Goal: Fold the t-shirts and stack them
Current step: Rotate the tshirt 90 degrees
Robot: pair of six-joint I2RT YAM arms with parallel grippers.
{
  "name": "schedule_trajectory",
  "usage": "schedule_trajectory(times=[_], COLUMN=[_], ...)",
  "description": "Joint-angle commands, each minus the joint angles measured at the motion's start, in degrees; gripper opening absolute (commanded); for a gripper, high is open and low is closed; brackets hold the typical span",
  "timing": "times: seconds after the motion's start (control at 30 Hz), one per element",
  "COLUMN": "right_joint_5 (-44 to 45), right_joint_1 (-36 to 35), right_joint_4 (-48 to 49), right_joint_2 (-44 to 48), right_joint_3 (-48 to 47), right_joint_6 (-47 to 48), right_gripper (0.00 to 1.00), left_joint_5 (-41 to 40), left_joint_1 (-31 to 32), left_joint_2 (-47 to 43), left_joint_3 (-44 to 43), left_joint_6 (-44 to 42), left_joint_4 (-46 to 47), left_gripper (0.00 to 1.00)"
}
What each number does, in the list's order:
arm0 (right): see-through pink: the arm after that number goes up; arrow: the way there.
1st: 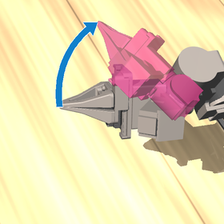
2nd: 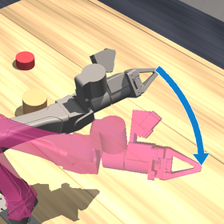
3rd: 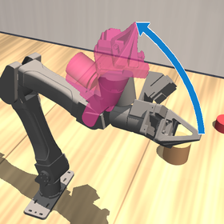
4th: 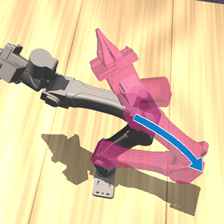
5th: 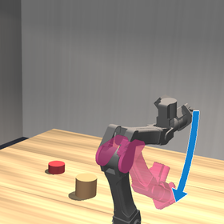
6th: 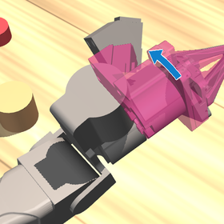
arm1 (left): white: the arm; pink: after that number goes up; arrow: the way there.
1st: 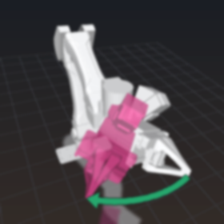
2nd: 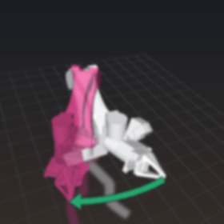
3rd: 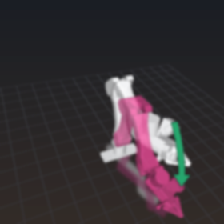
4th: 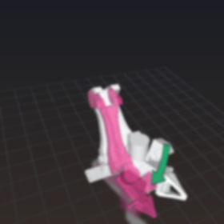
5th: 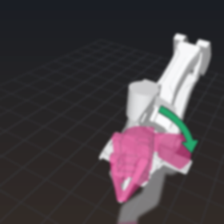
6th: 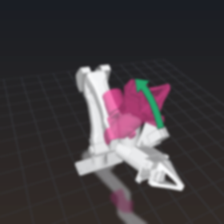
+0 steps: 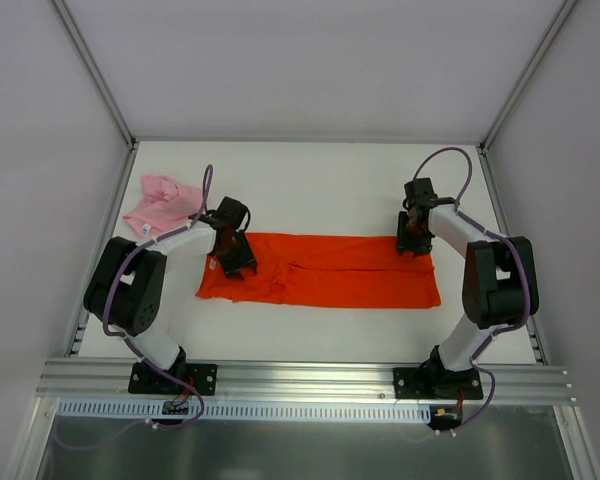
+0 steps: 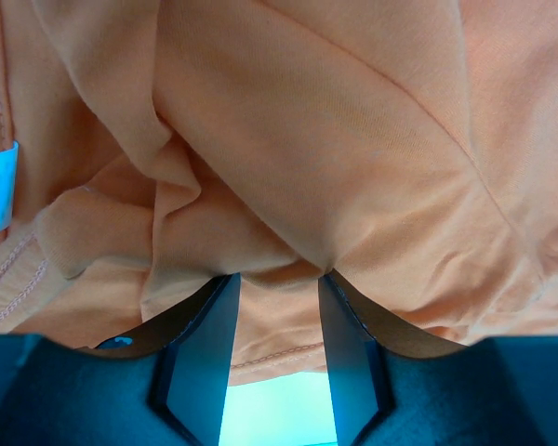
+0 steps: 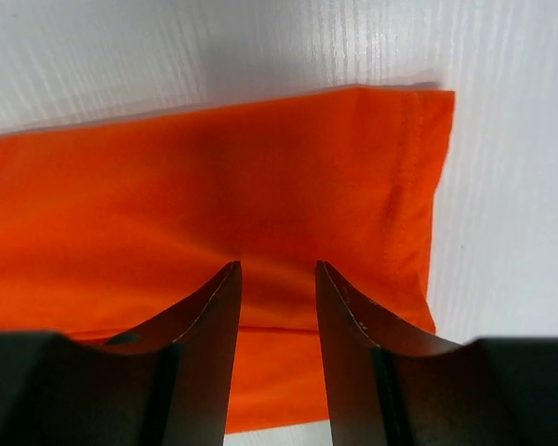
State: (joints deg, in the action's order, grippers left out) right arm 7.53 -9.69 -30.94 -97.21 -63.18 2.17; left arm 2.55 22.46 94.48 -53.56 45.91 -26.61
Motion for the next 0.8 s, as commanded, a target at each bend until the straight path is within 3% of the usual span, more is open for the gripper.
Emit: schedule_trajectory(times=[0.0,0.3,0.77], right_joint_5=[0.8,6.0,15.1], right_joint_1=[-0.6,-3.8,-14.8], right_joint_4=[2.0,5.6,-5.1], right_joint_2=[-2.1,-1.2,5.7], right_joint_3=[0.0,6.2,10.1], right_joint_6=[-5.3,-13.5,-32.5], right_gripper=[0.42,0.43,0.47], left_joint_5=[-3.1,-5.6,-2.7], left_joint_1=[0.0,0.0,-2.4], left_joint_2=[3.9,7.5,13.0], left_joint_3=[-1.3,-4.6,-13.0], left_joint_6=[0.8,1.1,-3.5], left_joint_4=[1.3,6.0,5.7], left_gripper=[0.4,0.4,0.41])
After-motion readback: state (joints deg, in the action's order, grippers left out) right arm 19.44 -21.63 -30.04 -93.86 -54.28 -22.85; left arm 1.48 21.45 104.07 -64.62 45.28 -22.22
